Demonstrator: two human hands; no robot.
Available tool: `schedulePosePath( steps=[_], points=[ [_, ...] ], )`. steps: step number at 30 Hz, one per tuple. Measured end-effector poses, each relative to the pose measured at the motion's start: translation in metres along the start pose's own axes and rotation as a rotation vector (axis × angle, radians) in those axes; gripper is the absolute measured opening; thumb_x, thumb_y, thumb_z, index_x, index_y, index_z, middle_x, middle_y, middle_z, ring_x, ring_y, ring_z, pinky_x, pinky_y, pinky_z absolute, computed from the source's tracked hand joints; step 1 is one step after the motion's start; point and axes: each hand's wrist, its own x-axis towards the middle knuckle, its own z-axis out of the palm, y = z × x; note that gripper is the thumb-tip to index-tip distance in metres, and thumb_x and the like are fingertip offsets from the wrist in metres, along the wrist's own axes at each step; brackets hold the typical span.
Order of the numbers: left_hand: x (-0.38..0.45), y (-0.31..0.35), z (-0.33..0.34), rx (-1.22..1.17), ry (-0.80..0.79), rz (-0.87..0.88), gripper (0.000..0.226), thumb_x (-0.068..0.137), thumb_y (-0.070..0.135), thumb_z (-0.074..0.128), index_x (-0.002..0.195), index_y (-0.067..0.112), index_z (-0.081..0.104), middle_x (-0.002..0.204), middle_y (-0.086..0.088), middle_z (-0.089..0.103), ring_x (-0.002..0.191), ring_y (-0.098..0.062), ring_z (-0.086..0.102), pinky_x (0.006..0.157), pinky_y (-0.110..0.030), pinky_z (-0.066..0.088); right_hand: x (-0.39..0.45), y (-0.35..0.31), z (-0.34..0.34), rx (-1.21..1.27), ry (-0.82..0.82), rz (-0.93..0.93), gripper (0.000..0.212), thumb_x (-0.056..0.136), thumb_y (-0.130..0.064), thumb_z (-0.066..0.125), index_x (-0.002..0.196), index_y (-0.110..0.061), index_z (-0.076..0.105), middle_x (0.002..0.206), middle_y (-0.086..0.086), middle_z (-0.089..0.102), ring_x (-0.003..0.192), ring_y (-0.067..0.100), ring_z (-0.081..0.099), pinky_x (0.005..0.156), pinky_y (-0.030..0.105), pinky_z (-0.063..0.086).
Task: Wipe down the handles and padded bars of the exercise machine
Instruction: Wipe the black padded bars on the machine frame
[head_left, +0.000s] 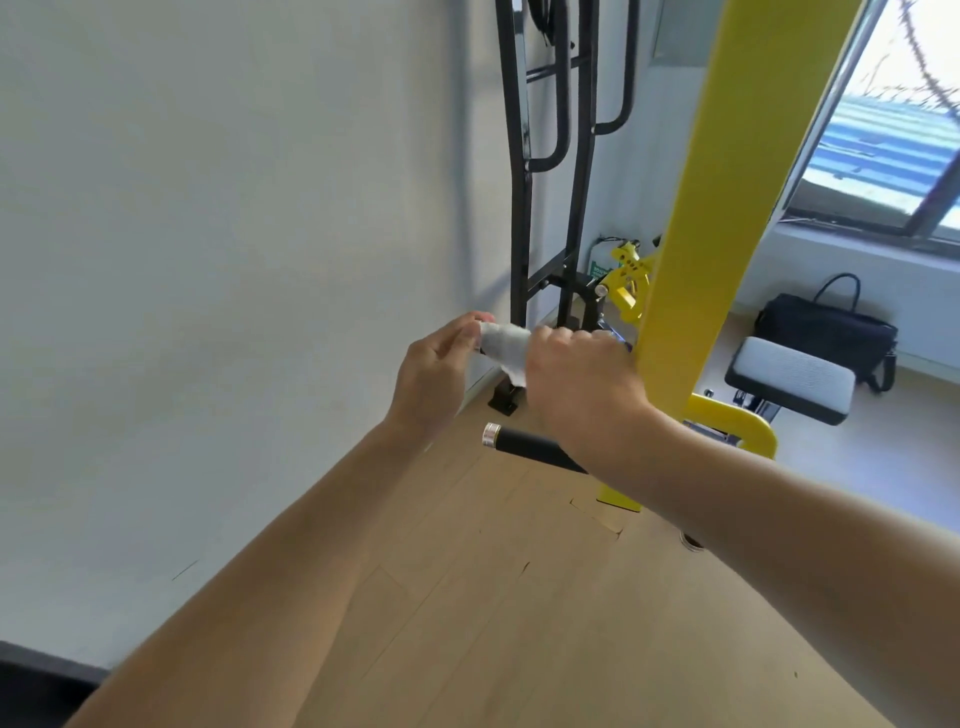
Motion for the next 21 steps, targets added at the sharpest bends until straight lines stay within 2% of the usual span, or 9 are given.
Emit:
schedulePosePath(
  steps=[3,4,7,10,11,13,15,18,21],
  points=[
    [0.0,0.002,-0.001,-0.013,-0.006,-0.026,0.029,0.106,0.026,0.046,0.119,0.024,0.073,0.111,0.012,0.072,0.091,0.023,0.058,0.074,0.005,0.038,-0.009,0.009,-0.003,-0.139,-0.025,0.016,0.021,0.102,-0.023,0.039,0.107,-0.008,0.053,0.086,0.006,0.055,0.071,0.02,0.051,0.062,0.032,0.037],
    [0.001,0.002,-0.001,-0.011,-0.005,-0.03,0.03,0.106,0.027,0.046,0.12,0.024,0.073,0.11,0.012,0.072,0.093,0.021,0.06,0.073,0.004,0.039,-0.007,0.008,0.0,-0.118,0.0,-0.014,0.023,0.103,-0.025,0.038,0.108,-0.008,0.053,0.088,0.006,0.058,0.072,0.021,0.053,0.064,0.033,0.04],
    [0.001,0.004,0.0,0.006,-0.003,-0.046,0.034,0.107,0.029,0.043,0.121,0.02,0.073,0.111,0.003,0.074,0.101,-0.006,0.061,0.071,-0.004,0.041,0.012,0.0,0.011,0.177,0.041,-0.112,0.032,0.106,-0.033,0.039,0.12,-0.008,0.051,0.107,0.007,0.064,0.092,0.022,0.064,0.081,0.035,0.049],
    [0.002,0.002,-0.003,0.001,-0.027,-0.028,0.033,0.107,0.026,0.043,0.116,0.019,0.075,0.104,-0.002,0.076,0.097,-0.012,0.062,0.068,0.0,0.041,0.021,-0.013,0.01,0.324,-0.022,-0.12,0.036,0.105,-0.035,0.043,0.128,-0.008,0.047,0.116,0.008,0.063,0.104,0.024,0.064,0.091,0.036,0.049],
    [0.002,0.003,-0.005,0.014,-0.031,-0.028,0.033,0.107,0.025,0.044,0.118,0.021,0.074,0.105,0.0,0.075,0.096,-0.009,0.062,0.068,0.001,0.04,0.02,-0.012,0.009,0.29,-0.031,-0.106,0.033,0.105,-0.031,0.044,0.128,-0.008,0.047,0.116,0.008,0.062,0.103,0.023,0.064,0.089,0.036,0.049],
    [0.003,0.004,-0.008,0.026,-0.034,-0.038,0.03,0.106,0.026,0.047,0.121,0.025,0.073,0.109,0.009,0.074,0.095,0.006,0.062,0.073,0.003,0.04,0.012,-0.005,0.004,0.141,-0.059,-0.046,0.026,0.103,-0.023,0.044,0.123,-0.008,0.047,0.104,0.006,0.06,0.089,0.022,0.062,0.075,0.034,0.049],
    [0.006,0.005,-0.009,0.006,-0.049,-0.049,0.026,0.104,0.028,0.052,0.118,0.026,0.074,0.107,0.016,0.073,0.094,0.017,0.061,0.077,0.003,0.04,0.003,0.003,-0.006,-0.035,-0.1,0.018,0.019,0.102,-0.021,0.042,0.113,-0.008,0.049,0.089,0.006,0.052,0.074,0.02,0.052,0.061,0.033,0.039],
    [0.008,0.009,-0.006,0.023,-0.044,-0.042,0.021,0.1,0.031,0.059,0.107,0.026,0.077,0.093,0.012,0.076,0.088,0.004,0.064,0.073,-0.001,0.043,-0.001,0.004,-0.015,-0.118,-0.139,0.024,0.018,0.102,-0.022,0.041,0.11,-0.008,0.05,0.085,0.006,0.049,0.071,0.02,0.048,0.063,0.032,0.036],
    [0.007,0.01,-0.005,0.057,-0.031,-0.03,0.024,0.1,0.031,0.058,0.098,0.02,0.079,0.08,0.004,0.074,0.069,0.001,0.056,0.064,-0.008,0.042,0.014,-0.004,-0.004,0.105,-0.076,-0.069,0.024,0.103,-0.025,0.045,0.119,-0.008,0.05,0.094,0.005,0.055,0.079,0.021,0.057,0.07,0.034,0.044]
  ],
)
